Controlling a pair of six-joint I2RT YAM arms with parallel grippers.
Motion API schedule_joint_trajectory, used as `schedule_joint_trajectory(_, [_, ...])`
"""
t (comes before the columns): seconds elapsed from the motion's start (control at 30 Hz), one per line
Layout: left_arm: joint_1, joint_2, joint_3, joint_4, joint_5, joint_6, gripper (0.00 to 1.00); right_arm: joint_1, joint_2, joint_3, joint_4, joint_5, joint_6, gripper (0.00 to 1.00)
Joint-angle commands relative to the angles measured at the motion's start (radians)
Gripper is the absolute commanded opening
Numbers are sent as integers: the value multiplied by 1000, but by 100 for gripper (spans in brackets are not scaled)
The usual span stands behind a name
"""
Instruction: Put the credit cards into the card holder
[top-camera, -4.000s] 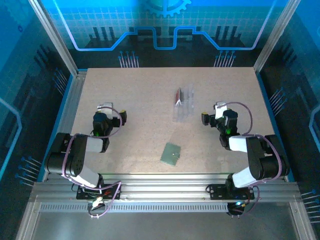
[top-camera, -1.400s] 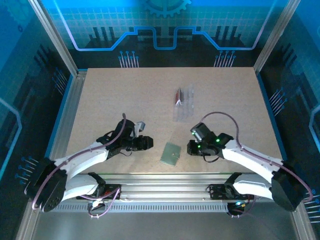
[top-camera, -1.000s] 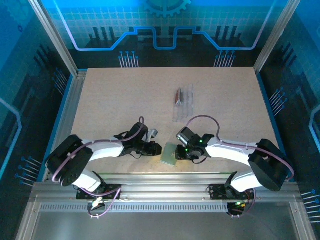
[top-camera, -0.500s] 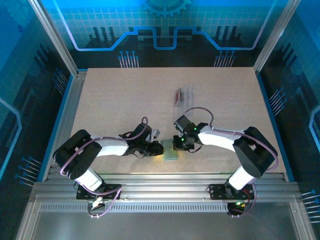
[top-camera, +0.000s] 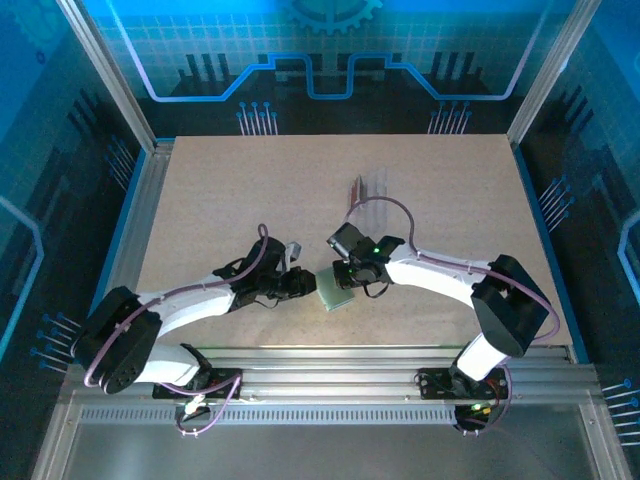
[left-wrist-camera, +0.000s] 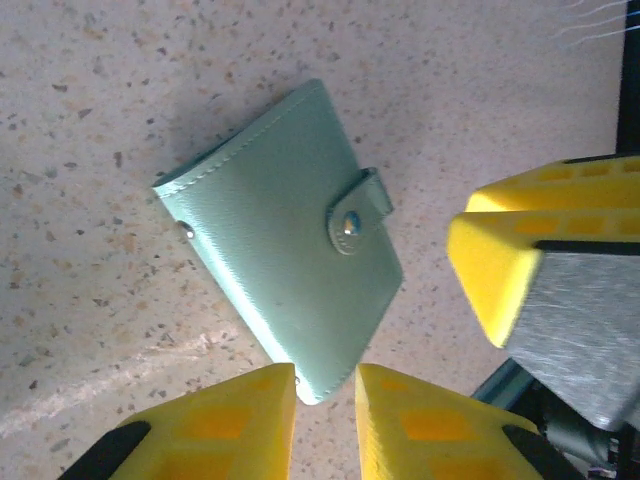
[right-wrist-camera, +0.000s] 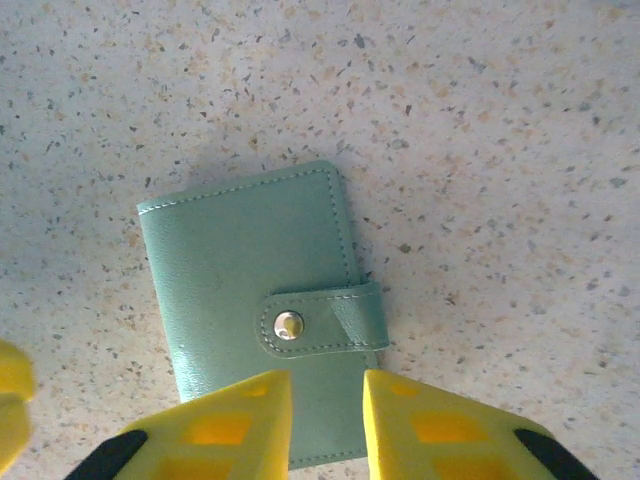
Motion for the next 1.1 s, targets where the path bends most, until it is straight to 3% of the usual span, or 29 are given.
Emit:
schedule_joint_trajectory(0.0, [21, -4, 50, -84, 5, 8, 22, 5, 6, 21, -67, 72, 11, 28])
schedule_joint_trajectory(0.33, [77, 182, 159, 2, 106, -15, 2, 7, 52, 47, 47, -149, -98, 18])
schedule_joint_trajectory(0.67, [78, 328, 151, 33, 109, 15, 0, 14, 142, 97, 22, -145, -152, 24])
schedule_joint_trajectory(1.07, [86, 364, 80, 24, 76, 79, 0, 37, 235, 115, 2, -84, -199, 33])
